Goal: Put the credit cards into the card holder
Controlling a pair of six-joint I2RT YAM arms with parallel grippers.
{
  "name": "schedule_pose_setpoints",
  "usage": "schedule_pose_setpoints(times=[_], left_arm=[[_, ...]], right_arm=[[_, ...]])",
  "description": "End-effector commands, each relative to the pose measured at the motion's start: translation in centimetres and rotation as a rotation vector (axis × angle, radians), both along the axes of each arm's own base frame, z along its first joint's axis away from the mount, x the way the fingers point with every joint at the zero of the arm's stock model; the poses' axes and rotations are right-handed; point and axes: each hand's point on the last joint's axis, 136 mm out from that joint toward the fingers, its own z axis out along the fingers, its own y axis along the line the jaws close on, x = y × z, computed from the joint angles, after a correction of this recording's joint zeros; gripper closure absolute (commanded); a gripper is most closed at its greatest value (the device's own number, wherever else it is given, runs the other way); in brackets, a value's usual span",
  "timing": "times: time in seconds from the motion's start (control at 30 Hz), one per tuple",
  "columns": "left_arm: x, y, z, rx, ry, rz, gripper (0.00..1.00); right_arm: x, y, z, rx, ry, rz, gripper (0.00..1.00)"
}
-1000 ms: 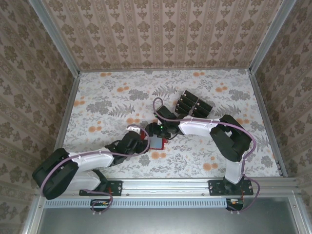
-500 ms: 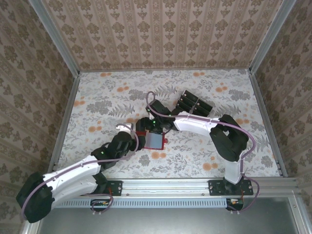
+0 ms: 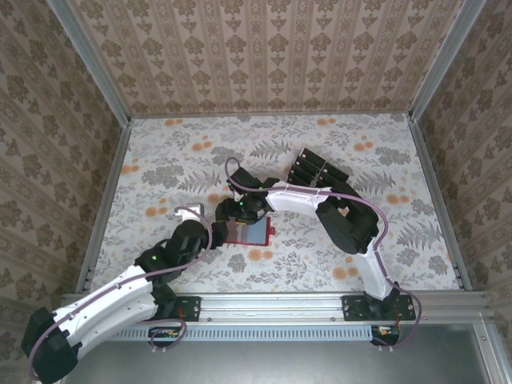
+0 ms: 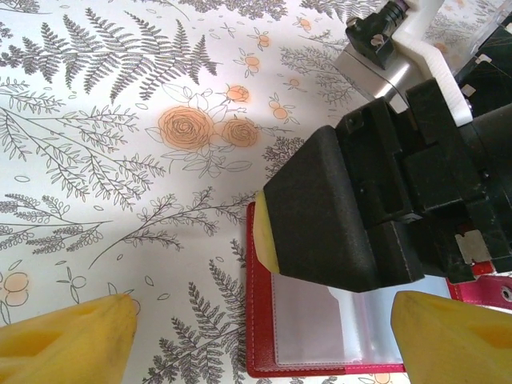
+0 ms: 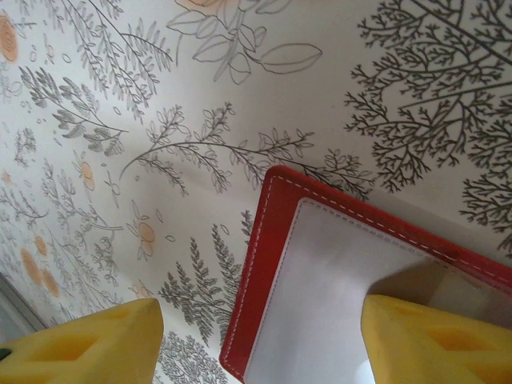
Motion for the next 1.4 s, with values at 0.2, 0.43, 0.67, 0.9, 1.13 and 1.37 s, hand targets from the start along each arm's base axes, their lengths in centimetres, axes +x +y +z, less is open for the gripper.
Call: schedule_pose_setpoints(times=[0.2, 0.43, 0.67, 0.9, 1.13, 1.37], left_arm=[[0.2, 0.1, -1.7, 0.036, 0.048, 0.005, 0.14], [1.0, -0.8, -2.4, 0.083, 0.077, -0.023, 0.13], [1.6, -0.9, -2.6, 0.112, 0.101, -0.018, 0.0], [1.8, -0.9, -2.7, 0.116, 0.117, -0.019, 0.0], [1.9, -1.2, -3.2, 0.117, 0.141, -0.025, 0.0], [2.1, -1.6, -3.4, 0.116, 0.149, -0.035, 0.0]], right_arm=[[-0.9, -3.5, 6.5, -0.023, -0.156, 0.008, 0.32], [-1.3, -11.9, 5.1, -0.348, -0.262, -0.075, 0.31], [-1.5, -14.6, 1.8, -0.525, -0.245, -0.07, 0.32], [-2.1, -16.0, -0.8, -0.602, -0.219, -0.058, 0.41], [-2.5, -16.6, -1.0, -0.604, -0.224, -0.051, 0.77], [-1.8, -17.9, 0.0, -0.63, -0.263, -0.034, 1.0]])
